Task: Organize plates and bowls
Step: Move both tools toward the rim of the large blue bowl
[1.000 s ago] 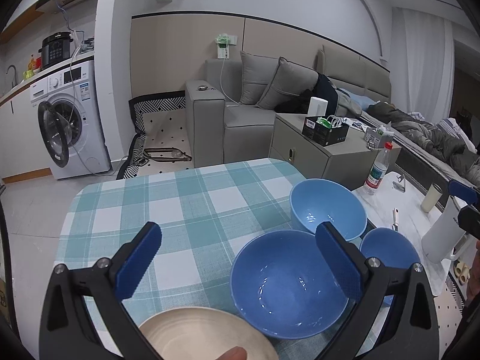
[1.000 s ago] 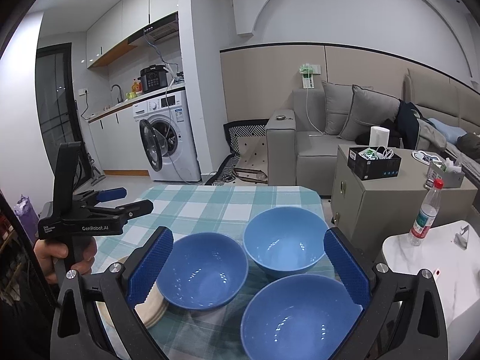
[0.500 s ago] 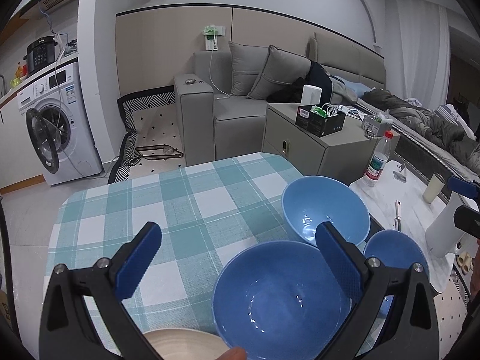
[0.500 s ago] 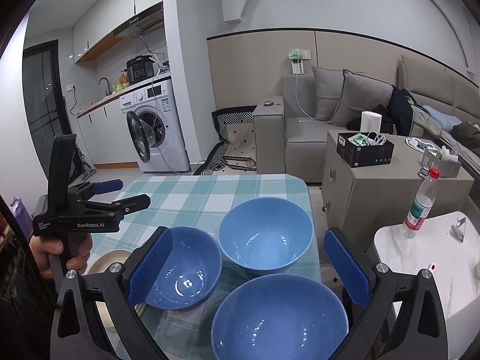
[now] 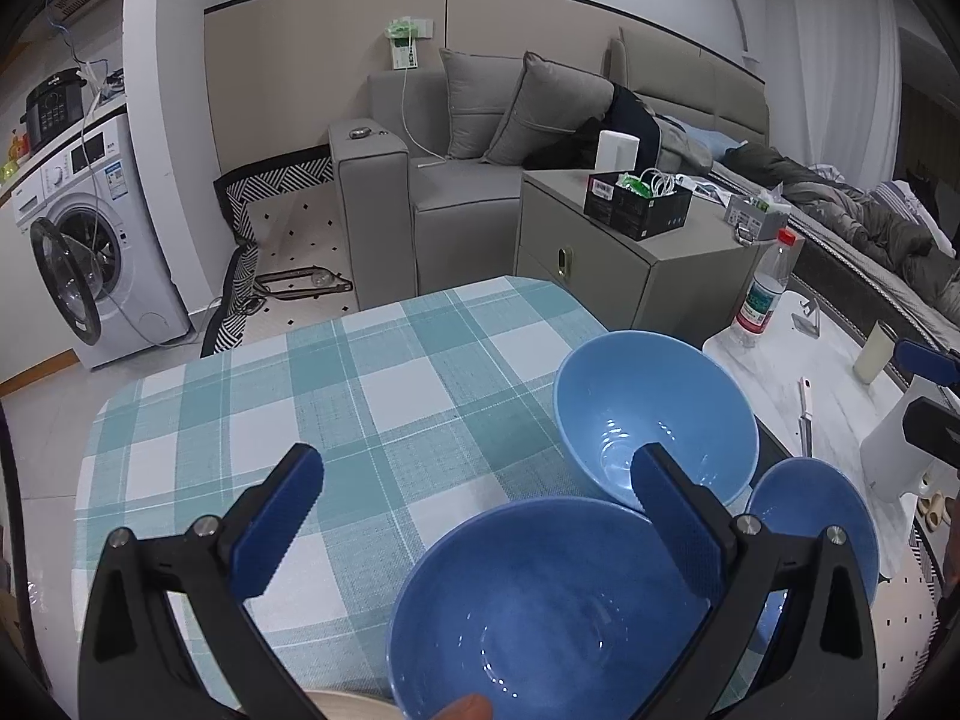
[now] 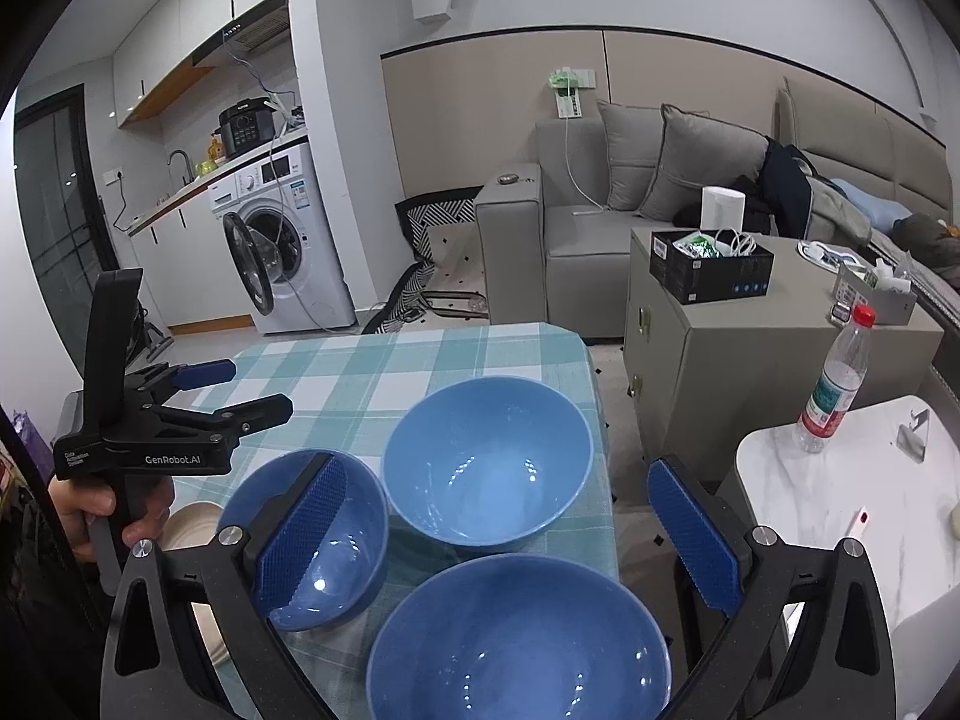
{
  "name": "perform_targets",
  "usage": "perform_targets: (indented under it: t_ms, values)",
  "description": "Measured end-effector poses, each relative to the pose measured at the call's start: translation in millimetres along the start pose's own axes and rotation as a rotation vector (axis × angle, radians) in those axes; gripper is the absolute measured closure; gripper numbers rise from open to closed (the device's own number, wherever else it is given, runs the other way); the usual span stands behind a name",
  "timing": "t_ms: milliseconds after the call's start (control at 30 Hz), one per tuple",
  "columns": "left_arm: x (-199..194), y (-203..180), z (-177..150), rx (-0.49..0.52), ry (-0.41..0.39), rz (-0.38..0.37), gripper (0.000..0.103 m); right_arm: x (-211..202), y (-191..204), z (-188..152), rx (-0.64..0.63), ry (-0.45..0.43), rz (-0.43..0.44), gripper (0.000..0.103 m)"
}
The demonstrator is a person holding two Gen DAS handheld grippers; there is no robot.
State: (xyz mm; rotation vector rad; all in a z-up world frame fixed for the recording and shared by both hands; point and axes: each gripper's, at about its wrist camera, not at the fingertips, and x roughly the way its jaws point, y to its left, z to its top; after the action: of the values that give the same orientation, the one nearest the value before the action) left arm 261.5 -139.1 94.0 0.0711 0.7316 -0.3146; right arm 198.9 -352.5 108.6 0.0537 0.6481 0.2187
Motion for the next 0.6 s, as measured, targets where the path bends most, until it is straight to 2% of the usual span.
perform_targets:
  t_ms: [600]
  values:
    - [47,-7,12,0.018,0.092,-0.023,0.0,47,-22,6,0.027,0.085,-0.021,0.001]
